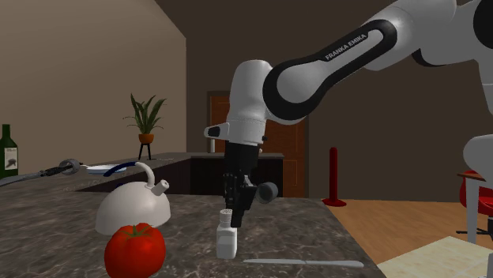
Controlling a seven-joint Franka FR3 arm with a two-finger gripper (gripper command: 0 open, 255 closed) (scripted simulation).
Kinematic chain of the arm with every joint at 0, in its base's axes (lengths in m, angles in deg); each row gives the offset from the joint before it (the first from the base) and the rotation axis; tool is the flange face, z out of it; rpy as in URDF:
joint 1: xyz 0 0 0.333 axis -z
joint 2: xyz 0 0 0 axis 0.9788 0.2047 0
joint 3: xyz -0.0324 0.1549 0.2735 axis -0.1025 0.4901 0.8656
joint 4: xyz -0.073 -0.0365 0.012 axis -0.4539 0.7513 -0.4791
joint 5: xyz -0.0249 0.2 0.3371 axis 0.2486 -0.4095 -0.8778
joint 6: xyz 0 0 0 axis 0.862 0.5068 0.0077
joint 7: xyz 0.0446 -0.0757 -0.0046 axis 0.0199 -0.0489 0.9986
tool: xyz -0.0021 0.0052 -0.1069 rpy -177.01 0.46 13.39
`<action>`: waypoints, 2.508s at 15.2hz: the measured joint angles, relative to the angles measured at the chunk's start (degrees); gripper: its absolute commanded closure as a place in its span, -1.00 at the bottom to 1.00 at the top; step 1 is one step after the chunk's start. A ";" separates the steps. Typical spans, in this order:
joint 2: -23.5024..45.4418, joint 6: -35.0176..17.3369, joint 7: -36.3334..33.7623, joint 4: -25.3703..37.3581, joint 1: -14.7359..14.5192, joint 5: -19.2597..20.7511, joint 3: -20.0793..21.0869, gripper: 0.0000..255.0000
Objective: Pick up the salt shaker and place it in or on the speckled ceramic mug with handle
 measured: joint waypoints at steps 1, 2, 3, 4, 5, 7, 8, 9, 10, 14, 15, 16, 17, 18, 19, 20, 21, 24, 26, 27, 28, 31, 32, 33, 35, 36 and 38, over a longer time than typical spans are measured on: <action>0.00 0.00 0.00 0.00 0.00 0.00 0.00 1.00; 0.00 0.00 0.00 0.00 0.00 0.00 0.00 1.00; -0.11 0.29 -0.05 0.17 -0.01 0.07 -0.03 1.00; -0.33 0.81 -0.23 0.49 -0.08 0.21 -0.08 1.00; -0.69 1.32 -0.33 0.66 -0.13 0.37 -0.15 1.00; -1.29 2.60 -0.56 1.36 -0.18 0.68 -0.30 1.00; -1.66 3.21 -0.54 1.63 -0.13 0.82 -0.40 1.00; -1.89 3.87 -0.77 2.08 -0.21 0.98 -0.45 1.00; -2.24 4.51 -0.86 2.38 -0.23 1.14 -0.52 1.00; -3.35 7.02 -1.35 3.85 -0.36 1.70 -0.73 1.00; -3.69 7.74 -1.43 4.26 -0.37 1.85 -0.81 1.00; -3.70 8.51 -1.46 5.02 -0.29 1.91 -0.85 1.00; -4.02 9.26 -1.69 5.46 -0.39 2.09 -0.89 1.00; -4.22 9.86 -1.77 5.88 -0.40 2.18 -0.93 1.00; -4.43 10.60 -1.93 6.43 -0.44 2.31 -0.96 1.00; -4.60 11.21 -2.08 6.89 -0.48 2.42 -0.98 1.00; -4.86 11.81 -2.09 7.23 -0.46 2.52 -1.03 1.00; -5.07 14.13 -2.37 9.38 -0.41 2.73 -1.12 1.00; -5.33 15.44 -2.54 10.44 -0.41 2.89 -1.17 1.00; -5.54 16.14 -2.62 10.95 -0.41 2.97 -1.21 1.00; -5.74 16.96 -2.64 11.57 -0.36 3.06 -1.27 1.00; -5.79 19.05 -2.82 13.62 -0.27 3.16 -1.32 1.00; -5.72 19.84 -2.92 14.48 -0.24 3.19 -1.33 1.00; -5.85 20.57 -2.93 15.08 -0.19 3.24 -1.37 1.00; -5.79 21.97 -3.05 16.56 -0.12 3.27 -1.40 1.00; -6.13 22.32 -2.60 16.53 0.17 3.27 -1.57 1.00; -7.41 21.97 -0.70 14.78 1.27 3.23 -2.25 1.00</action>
